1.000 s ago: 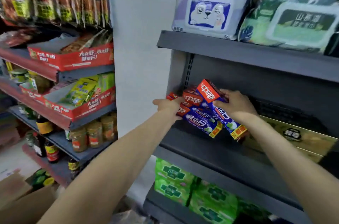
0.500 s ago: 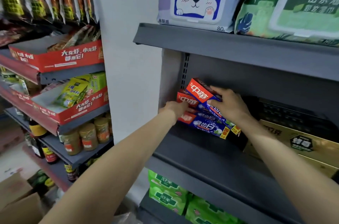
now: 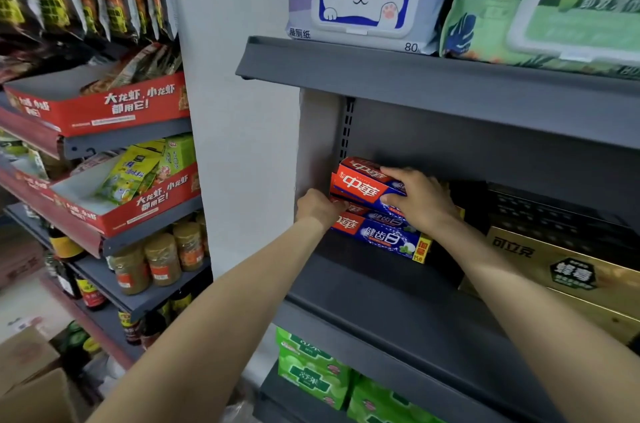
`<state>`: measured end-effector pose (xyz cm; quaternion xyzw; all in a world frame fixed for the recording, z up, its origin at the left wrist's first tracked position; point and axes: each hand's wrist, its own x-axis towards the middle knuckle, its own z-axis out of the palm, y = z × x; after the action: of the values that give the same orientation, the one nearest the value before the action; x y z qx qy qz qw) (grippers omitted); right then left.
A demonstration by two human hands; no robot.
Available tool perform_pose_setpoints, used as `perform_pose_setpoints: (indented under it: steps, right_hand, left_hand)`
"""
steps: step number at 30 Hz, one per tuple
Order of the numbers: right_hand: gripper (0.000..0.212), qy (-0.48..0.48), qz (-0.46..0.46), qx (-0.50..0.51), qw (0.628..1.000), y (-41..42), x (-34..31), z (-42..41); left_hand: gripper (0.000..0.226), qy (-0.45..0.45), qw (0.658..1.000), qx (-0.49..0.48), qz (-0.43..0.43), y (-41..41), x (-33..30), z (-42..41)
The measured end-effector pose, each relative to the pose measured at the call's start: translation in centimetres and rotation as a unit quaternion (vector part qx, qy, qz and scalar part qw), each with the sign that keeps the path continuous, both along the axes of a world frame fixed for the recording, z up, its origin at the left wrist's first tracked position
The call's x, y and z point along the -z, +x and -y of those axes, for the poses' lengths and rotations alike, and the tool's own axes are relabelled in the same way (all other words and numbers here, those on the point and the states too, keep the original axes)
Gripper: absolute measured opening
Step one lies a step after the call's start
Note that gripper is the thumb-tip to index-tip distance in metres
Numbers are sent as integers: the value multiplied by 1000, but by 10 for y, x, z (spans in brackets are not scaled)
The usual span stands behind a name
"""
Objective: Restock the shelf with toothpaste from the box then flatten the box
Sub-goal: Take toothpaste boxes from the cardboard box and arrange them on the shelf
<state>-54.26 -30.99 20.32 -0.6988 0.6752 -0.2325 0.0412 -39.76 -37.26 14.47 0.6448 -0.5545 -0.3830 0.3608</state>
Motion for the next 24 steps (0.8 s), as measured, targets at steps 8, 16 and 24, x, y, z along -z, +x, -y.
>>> perform_pose_setpoints:
  steps: [8, 16, 24]
  right_hand:
    - [55, -19, -48, -17, 999, 4, 9, 6]
    - [49, -75, -114, -42, 990, 11, 24, 14]
    - [52, -129, -206, 0, 970, 15, 43, 13]
  left_hand:
    - [37, 16, 992, -64, -111, 11, 3, -2]
    - [43, -4, 984, 0, -178, 11, -3, -9]
    - [36, -16, 994, 29, -108, 16, -5, -13]
